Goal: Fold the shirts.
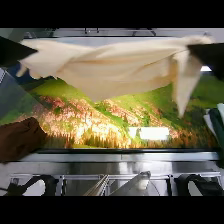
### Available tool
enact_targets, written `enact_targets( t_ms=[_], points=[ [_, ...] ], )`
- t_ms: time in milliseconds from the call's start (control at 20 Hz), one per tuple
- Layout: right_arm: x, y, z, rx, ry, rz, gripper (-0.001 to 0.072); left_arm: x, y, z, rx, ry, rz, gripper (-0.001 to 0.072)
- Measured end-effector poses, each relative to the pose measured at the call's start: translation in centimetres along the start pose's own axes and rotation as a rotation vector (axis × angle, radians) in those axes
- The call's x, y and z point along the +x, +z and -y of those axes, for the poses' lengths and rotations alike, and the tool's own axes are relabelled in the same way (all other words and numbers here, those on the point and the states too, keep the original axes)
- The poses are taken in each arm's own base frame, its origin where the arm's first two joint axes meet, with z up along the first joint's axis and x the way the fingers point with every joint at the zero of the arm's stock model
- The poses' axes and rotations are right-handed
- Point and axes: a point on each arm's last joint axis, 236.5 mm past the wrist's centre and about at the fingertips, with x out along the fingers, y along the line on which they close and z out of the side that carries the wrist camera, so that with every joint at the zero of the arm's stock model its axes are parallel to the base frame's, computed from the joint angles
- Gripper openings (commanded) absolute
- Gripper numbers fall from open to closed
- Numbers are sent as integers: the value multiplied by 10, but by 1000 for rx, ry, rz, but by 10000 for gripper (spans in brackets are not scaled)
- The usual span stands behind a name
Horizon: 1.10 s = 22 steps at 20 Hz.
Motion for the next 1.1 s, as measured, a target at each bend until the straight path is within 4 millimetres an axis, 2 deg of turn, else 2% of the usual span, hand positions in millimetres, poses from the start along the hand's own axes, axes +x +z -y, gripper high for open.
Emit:
enact_targets(
  t_ms=[100,150,200,300,400,500,600,700,800,850,900,950,1000,1050,1100],
  points=[
    [-19,15,-39,-69,2,64,18,-6,8,61,155,5,20,31],
    [-25,16,-49,-77,-5,76,18,-8,9,86,224,15,24,31],
    [-29,14,-53,-68,-11,75,18,-9,8,104,276,35,26,31],
    [-27,1,-46,4,-17,37,19,-12,8,111,303,96,16,31],
    [-18,-22,-26,112,-17,-29,19,-13,7,96,255,131,4,32],
    [-4,-57,4,256,-19,-112,19,-9,2,61,149,124,-25,32],
    [12,-99,36,408,-33,-193,19,3,-12,16,1,83,-77,31],
    [28,-149,73,554,-78,-266,19,24,-40,-43,-171,62,-166,15],
    [43,-198,111,656,-149,-326,19,49,-80,-108,-328,74,-271,19],
    [48,-218,128,687,-184,-351,19,62,-101,-140,-394,94,-322,135],
    [54,-238,148,710,-224,-369,21,72,-119,-169,-444,120,-360,295],
    [58,-253,168,720,-264,-378,107,80,-134,-196,-484,143,-395,295],
    [60,-264,188,718,-302,-385,348,86,-146,-221,-511,166,-422,295],
    [61,-267,207,708,-333,-380,437,91,-152,-243,-527,185,-436,295],
    [62,-263,227,692,-358,-366,437,92,-153,-260,-533,201,-443,295]
  ],
)
